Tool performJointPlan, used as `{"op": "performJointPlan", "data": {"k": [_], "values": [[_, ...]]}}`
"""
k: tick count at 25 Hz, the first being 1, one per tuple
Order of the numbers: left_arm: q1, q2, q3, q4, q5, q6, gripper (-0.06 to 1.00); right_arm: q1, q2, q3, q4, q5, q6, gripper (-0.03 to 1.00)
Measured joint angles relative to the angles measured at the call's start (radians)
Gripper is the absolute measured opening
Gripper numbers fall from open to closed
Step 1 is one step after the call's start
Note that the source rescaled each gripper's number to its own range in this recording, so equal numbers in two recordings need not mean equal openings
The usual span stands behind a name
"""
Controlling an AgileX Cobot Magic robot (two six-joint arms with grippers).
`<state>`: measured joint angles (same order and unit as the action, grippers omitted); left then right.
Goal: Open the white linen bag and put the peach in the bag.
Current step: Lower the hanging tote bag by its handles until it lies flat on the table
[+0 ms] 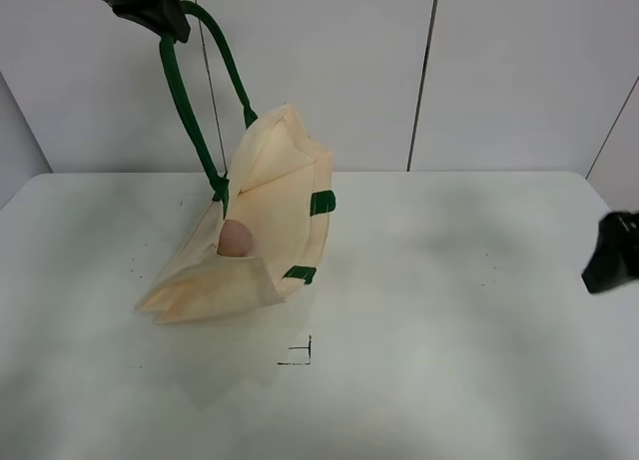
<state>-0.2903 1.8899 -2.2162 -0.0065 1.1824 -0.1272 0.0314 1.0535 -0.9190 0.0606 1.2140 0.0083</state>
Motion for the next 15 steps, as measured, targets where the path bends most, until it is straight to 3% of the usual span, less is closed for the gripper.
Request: {"op": "performJointPlan", "data": {"k": [8, 15], "values": [[0.0, 0.0, 0.0, 0.0, 0.0, 0.0, 0.0, 0.0, -0.558, 0.35, -0.004, -0.121, -0.055, 1.0], [0.0, 0.0, 0.0, 0.0, 0.0, 0.0, 0.0, 0.0, -0.842, 0.421, -0.004, -0.178, -0.064, 1.0]]}}
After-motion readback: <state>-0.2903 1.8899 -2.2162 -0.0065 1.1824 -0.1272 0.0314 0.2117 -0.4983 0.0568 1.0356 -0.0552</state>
